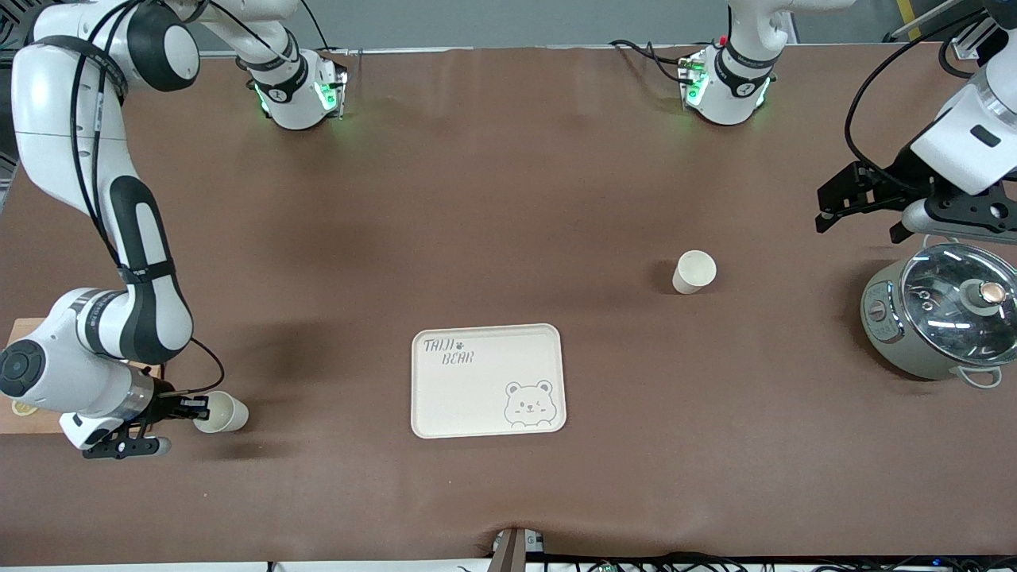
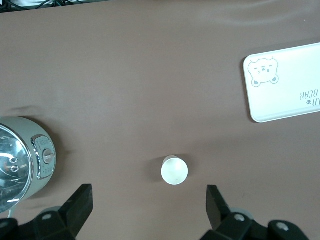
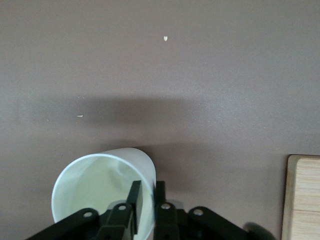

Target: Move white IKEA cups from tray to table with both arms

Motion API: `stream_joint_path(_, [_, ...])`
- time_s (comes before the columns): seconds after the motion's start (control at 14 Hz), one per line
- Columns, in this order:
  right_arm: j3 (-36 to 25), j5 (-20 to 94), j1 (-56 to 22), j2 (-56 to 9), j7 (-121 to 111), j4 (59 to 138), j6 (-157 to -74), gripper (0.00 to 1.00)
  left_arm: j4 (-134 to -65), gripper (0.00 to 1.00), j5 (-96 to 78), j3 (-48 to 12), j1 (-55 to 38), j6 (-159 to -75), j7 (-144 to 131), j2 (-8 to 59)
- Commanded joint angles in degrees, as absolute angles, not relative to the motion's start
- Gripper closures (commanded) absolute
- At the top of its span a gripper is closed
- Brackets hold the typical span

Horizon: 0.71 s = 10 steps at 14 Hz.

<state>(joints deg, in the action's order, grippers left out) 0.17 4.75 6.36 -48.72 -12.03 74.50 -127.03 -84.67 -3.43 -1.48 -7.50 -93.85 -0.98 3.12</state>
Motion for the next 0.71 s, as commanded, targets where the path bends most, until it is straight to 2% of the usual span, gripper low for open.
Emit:
stream_joint_path(0.0, [0.8,5.9,6.9,-48.6,-12.8,74.5,-127.3,0.45,-84.7,0.00,-3.0,-2.1,-7.4,-93.2,0.3,2.7])
stream_joint_path(0.07, [0.8,5.9,6.9,-48.3,-12.8,74.4,-127.0,0.32,-84.8,0.00,-2.6,-2.0,-7.3,-93.1,0.4,2.8])
stream_joint_path(0.14, [0.8,5.9,6.8,-48.2,-12.8,74.4,-127.1,0.04,-85.0,0.00,-0.5,-2.1,-7.5,-93.1,0.4,2.8])
stream_joint_path(0.21, [0.8,5.9,6.9,-47.5,-12.9,74.4,-127.0,0.00,-85.1,0.00,2.3,-2.8,-7.6,-93.0,0.7,2.8])
stream_joint_path(0.43, [0.6,5.8,6.6,-44.3,-12.5,74.5,-126.1,0.00,-85.2,0.00,3.1,-3.7,-7.5,-92.5,0.9,3.2])
stream_joint_path(0.64, [0.5,5.2,6.5,-39.3,-12.5,74.5,-119.5,0.00,-85.3,0.00,2.9,-3.7,-7.4,-92.5,1.2,3.3])
